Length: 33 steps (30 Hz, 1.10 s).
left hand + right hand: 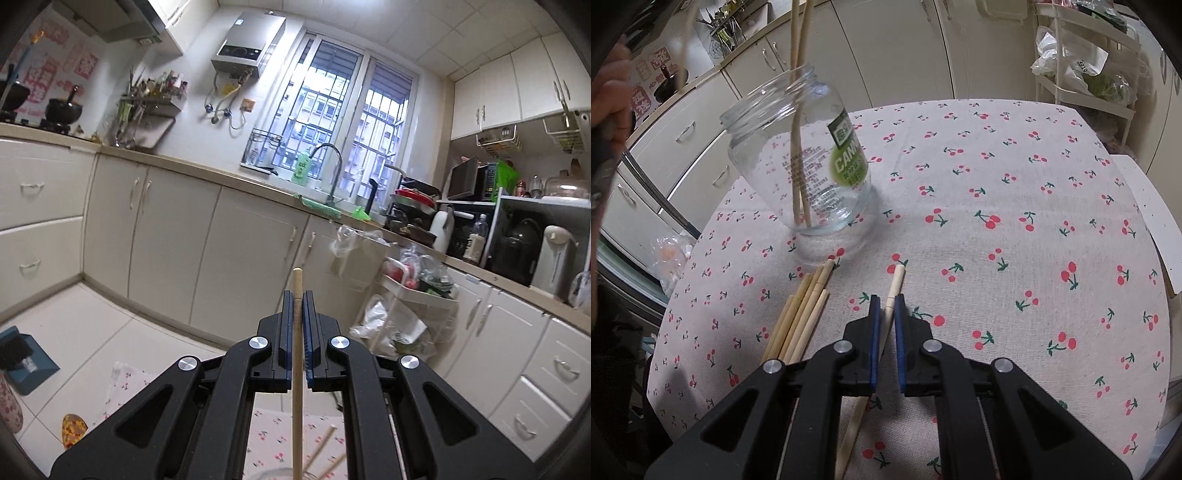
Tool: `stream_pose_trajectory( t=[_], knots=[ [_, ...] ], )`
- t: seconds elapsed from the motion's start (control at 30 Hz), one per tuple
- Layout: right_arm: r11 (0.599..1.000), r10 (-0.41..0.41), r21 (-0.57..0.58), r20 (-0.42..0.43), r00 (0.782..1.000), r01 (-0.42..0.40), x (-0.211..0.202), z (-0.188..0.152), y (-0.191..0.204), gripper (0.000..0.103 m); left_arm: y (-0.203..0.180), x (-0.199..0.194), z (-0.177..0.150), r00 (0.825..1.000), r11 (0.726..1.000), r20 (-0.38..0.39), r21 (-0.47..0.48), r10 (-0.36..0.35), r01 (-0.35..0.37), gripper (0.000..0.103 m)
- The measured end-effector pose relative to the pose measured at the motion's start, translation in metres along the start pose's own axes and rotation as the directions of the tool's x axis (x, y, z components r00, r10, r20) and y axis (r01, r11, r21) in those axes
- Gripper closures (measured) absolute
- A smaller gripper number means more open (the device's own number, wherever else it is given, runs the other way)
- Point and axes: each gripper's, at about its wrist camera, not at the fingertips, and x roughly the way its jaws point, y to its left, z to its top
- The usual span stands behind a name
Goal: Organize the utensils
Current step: 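Lift the left chopstick over the jar while the right gripper lifts its chopstick, then drop the left chopstick into the jar by opening the left gripper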
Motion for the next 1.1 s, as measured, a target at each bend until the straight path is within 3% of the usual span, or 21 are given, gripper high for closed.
stream_pose_trajectory(
  t=[0.33, 0.73, 1.1],
  knots=[
    [1.000, 0.012, 0.011, 0.003, 1.000, -0.012, 0.001, 0.001, -0.003, 0.095, -0.005, 0.025, -0.026, 0.999, 0.997, 0.010, 0.054, 0.049, -0.050, 0.098],
    [0.999, 0.030, 0.032, -0.001, 1.000, -0.030, 0.001, 0.002, -0.006, 0.095, -0.004, 0.021, -0.064, 0.994, 0.991, -0.101, 0.132, 0.027, -0.013, 0.098],
    [0.992, 0.081, 0.094, -0.002, 0.997, -0.081, 0.001, 0.003, -0.019, 0.095, -0.003, 0.010, -0.076, 0.984, 0.982, -0.177, 0.191, 0.037, -0.002, 0.097]
  ],
)
